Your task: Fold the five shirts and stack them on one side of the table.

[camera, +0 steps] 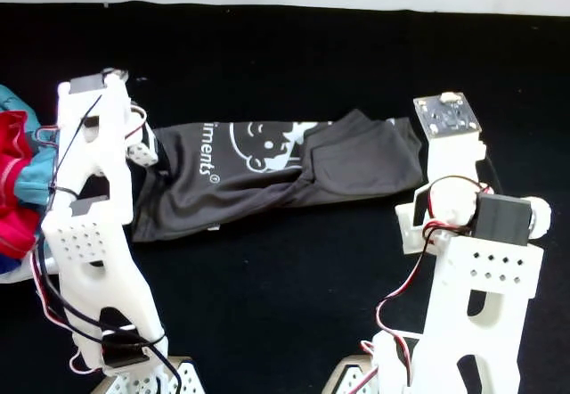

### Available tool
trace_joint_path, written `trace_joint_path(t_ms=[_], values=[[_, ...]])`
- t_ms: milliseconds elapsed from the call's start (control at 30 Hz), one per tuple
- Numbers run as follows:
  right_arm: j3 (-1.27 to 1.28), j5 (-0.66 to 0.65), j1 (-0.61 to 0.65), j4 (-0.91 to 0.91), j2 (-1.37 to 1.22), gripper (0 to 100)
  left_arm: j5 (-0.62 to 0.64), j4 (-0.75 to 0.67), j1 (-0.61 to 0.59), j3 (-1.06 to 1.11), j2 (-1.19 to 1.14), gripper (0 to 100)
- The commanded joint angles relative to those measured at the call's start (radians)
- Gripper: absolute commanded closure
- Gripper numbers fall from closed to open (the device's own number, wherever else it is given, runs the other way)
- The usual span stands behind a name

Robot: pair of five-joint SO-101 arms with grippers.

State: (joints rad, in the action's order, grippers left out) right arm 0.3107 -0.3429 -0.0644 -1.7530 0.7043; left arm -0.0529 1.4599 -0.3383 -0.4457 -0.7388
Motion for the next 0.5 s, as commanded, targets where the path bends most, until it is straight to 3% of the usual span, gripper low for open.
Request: trace_joint_path(t_ms=[0,200,267,400,467], values=[[-0.001,0.011,-0.007,-0.012,0.021,94.3,0.003,-0.012,0.036,-0.005,-0.031,77],[-0.004,0.011,-0.005,-0.012,0.021,94.3,0.002,-0.003,0.035,-0.005,-0.064,77],[-0.005,0.018,-0.005,-0.012,0.022,94.3,-0.057,0.018,0.031,-0.005,-0.064,78],[-0.007,0.087,-0.004,-0.013,0.058,94.3,-0.138,0.031,-0.012,-0.005,-0.07,100],[-0.005,0.094,-0.004,-0.013,0.11,94.3,-0.147,0.031,-0.048,-0.005,-0.065,98]])
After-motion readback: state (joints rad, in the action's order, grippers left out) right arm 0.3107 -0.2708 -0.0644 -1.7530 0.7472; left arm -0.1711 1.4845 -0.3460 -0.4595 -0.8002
